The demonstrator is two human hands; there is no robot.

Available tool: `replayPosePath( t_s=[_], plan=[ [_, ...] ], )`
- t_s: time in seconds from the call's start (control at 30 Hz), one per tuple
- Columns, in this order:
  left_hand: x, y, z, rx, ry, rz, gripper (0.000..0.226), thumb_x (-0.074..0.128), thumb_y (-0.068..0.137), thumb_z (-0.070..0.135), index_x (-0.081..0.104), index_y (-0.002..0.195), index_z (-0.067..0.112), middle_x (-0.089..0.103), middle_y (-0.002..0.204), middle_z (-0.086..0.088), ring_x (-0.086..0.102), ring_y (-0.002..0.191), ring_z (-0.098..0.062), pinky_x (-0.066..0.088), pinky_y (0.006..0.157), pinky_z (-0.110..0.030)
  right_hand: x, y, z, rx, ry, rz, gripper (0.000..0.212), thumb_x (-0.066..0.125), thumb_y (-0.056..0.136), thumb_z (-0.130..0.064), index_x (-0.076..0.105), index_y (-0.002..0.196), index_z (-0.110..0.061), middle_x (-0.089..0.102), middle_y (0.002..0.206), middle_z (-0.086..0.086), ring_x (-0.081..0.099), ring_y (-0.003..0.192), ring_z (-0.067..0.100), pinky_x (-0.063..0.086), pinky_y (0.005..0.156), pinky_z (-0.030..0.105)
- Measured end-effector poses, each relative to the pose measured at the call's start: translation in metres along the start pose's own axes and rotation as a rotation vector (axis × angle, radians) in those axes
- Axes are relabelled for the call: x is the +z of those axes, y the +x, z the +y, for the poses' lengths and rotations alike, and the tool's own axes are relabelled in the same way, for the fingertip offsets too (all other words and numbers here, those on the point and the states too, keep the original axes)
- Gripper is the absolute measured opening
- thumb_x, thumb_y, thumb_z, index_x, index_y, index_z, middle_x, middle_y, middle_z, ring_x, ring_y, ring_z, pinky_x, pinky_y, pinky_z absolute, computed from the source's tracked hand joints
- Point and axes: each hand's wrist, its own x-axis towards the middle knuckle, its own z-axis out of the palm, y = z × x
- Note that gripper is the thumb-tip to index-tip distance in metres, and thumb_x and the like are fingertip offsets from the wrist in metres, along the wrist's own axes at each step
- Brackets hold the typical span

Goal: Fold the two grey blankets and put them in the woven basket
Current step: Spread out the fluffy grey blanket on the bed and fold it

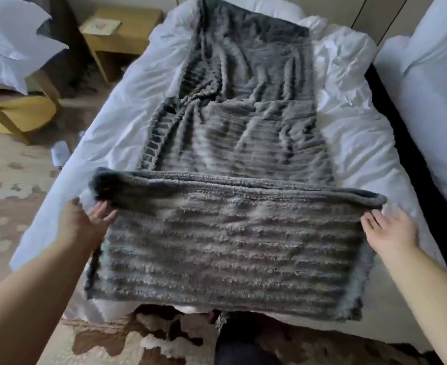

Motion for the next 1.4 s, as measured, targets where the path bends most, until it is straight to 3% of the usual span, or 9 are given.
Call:
replayPosePath(
  t_s=[0.13,0.3,0.47,0.6,0.67,0.9,1.07,1.2,1.4],
  plan=[
    [0.000,0.053,-0.038,-0.046,0.470,0.150,0.048,0.032,0.102,0.025,0.028,0.148,0.011,0.036,0.150,-0.011,0.045,0.127,-0.023,0.035,0.102,-0.042,0.038,0.060,0.066,0.128,-0.590,0.079,0.045,0.040,0.101,-0.024,0.039,0.142,-0.006,0.038,0.149,0.013,0.039,0.137,0.028,0.035,0.107,0.037],
    [-0.031,0.059,-0.077,0.085,0.854,0.449,0.037,0.060,0.084,0.001,0.055,0.121,0.000,0.056,0.094,-0.016,0.056,0.058,-0.019,0.045,0.045,-0.022,0.074,0.077,0.148,-0.112,-1.423,0.006,0.035,0.061,0.086,-0.015,0.059,0.121,-0.009,0.064,0.120,0.016,0.059,0.099,0.028,0.043,0.082,0.035],
    [-0.087,0.040,-0.092,-0.130,0.857,0.796,0.077,0.078,0.077,0.026,0.039,0.140,0.004,0.049,0.137,-0.022,0.049,0.122,-0.037,0.042,0.103,-0.047,0.151,0.056,0.217,-0.238,-1.789,-0.425,0.036,0.062,0.087,-0.017,0.058,0.123,-0.013,0.060,0.123,0.012,0.059,0.089,0.026,0.039,0.069,0.027],
    [-0.117,0.042,-0.104,-0.405,0.414,0.737,0.086,0.076,0.076,0.042,0.034,0.141,0.003,0.050,0.135,-0.020,0.054,0.118,-0.035,0.047,0.095,-0.043,0.213,0.042,0.275,-0.304,-1.889,-0.760,0.043,0.066,0.086,-0.019,0.055,0.126,-0.009,0.052,0.129,0.016,0.053,0.111,0.031,0.041,0.091,0.032],
    [-0.121,0.045,-0.107,-0.443,0.210,0.605,0.062,0.074,0.072,0.051,0.052,0.110,0.008,0.055,0.088,-0.017,0.061,0.074,-0.021,0.046,0.063,-0.028,0.236,0.036,0.303,-0.287,-1.904,-0.892,0.055,0.071,0.083,-0.024,0.051,0.132,-0.010,0.050,0.134,0.016,0.049,0.121,0.030,0.039,0.097,0.032],
    [-0.130,0.060,-0.104,-0.308,-0.129,0.644,0.008,0.065,0.087,0.014,0.063,0.092,0.008,0.073,0.067,-0.006,0.069,0.055,-0.017,0.057,0.049,-0.027,0.250,0.038,0.344,-0.251,-2.090,-0.978,0.058,0.079,0.077,-0.025,0.052,0.127,-0.011,0.063,0.115,0.014,0.059,0.091,0.023,0.040,0.068,0.028],
    [-0.121,0.039,-0.091,-0.230,0.453,1.112,0.042,0.067,0.084,0.011,0.051,0.123,0.012,0.046,0.130,-0.017,0.053,0.109,-0.034,0.042,0.094,-0.034,0.240,0.030,0.326,-0.536,-2.181,-0.871,0.070,0.070,0.083,-0.035,0.039,0.141,-0.009,0.040,0.142,0.019,0.037,0.130,0.036,0.034,0.104,0.041],
    [-0.062,0.033,-0.088,0.178,0.954,0.726,0.030,0.054,0.085,0.006,0.058,0.113,0.014,0.051,0.118,-0.011,0.057,0.095,-0.023,0.046,0.087,-0.033,0.209,0.008,0.296,-0.568,-2.129,-0.856,0.066,0.052,0.095,-0.035,0.023,0.151,-0.014,0.014,0.158,0.013,0.017,0.142,0.034,0.017,0.116,0.042],
    [0.049,0.044,-0.160,0.276,1.447,-0.074,0.034,0.055,0.088,0.013,0.060,0.121,0.022,0.050,0.127,-0.003,0.053,0.100,-0.011,0.038,0.088,-0.021,0.139,0.030,0.242,-0.394,-2.318,-0.901,0.060,0.027,0.102,-0.043,0.002,0.154,-0.027,-0.008,0.162,-0.001,-0.004,0.149,0.020,0.000,0.121,0.038]
  ],
)
